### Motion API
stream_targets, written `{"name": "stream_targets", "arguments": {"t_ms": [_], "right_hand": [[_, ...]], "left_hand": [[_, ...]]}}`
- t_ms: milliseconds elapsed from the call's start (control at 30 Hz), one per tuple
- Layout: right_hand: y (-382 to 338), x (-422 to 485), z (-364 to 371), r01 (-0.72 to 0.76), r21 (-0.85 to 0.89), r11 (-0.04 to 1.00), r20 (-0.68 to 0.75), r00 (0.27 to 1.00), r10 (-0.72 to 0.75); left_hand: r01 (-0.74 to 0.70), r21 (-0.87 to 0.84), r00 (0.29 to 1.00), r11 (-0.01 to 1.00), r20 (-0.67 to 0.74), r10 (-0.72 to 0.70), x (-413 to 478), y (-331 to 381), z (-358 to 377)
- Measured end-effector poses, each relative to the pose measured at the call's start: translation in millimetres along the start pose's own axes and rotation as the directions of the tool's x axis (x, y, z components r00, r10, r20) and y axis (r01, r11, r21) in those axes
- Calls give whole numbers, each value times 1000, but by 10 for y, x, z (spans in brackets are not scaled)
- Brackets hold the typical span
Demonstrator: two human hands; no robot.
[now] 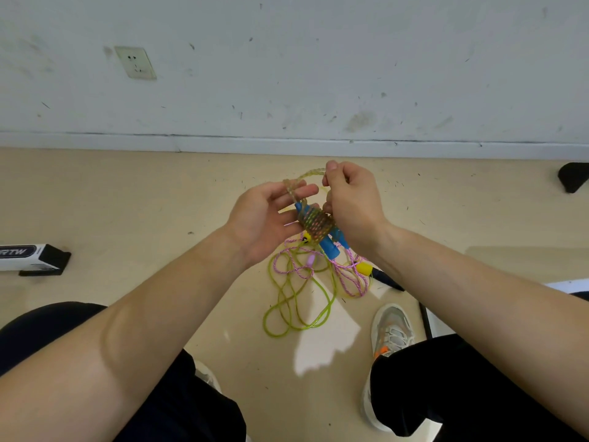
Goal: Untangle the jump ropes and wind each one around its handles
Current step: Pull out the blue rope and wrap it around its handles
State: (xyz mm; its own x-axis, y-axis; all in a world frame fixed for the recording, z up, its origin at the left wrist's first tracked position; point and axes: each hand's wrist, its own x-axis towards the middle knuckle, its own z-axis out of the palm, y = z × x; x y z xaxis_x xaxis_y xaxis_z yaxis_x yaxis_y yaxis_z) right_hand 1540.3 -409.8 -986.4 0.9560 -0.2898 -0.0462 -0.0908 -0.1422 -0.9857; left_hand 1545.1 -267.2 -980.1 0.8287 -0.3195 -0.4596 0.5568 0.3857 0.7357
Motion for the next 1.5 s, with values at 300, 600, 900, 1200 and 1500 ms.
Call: {"name": "stream_targets", "arguments": {"t_ms": [300,600,900,1200,1500], "right_hand": [[0,55,-30,-135,89,987,-47,989,139],[-36,60,-68,-185,185,965,10,982,186],[-75,59,-92,-188,155,970,49,982,183],[-168,77,-179,52,-111,992,157,987,-35],[-87,139,-213,254,-324,911,323,935,-146]], "left_hand": [[-17,85,999,996,51,13,-19,11,10],[-46,170,992,984,124,25,-4,54,-37],[-118,251,986,961,140,85,-15,68,-68],[-158,367,983,917,142,112,-2,84,-112],[-229,580,974,782,143,179,-36,67,-88]]}}
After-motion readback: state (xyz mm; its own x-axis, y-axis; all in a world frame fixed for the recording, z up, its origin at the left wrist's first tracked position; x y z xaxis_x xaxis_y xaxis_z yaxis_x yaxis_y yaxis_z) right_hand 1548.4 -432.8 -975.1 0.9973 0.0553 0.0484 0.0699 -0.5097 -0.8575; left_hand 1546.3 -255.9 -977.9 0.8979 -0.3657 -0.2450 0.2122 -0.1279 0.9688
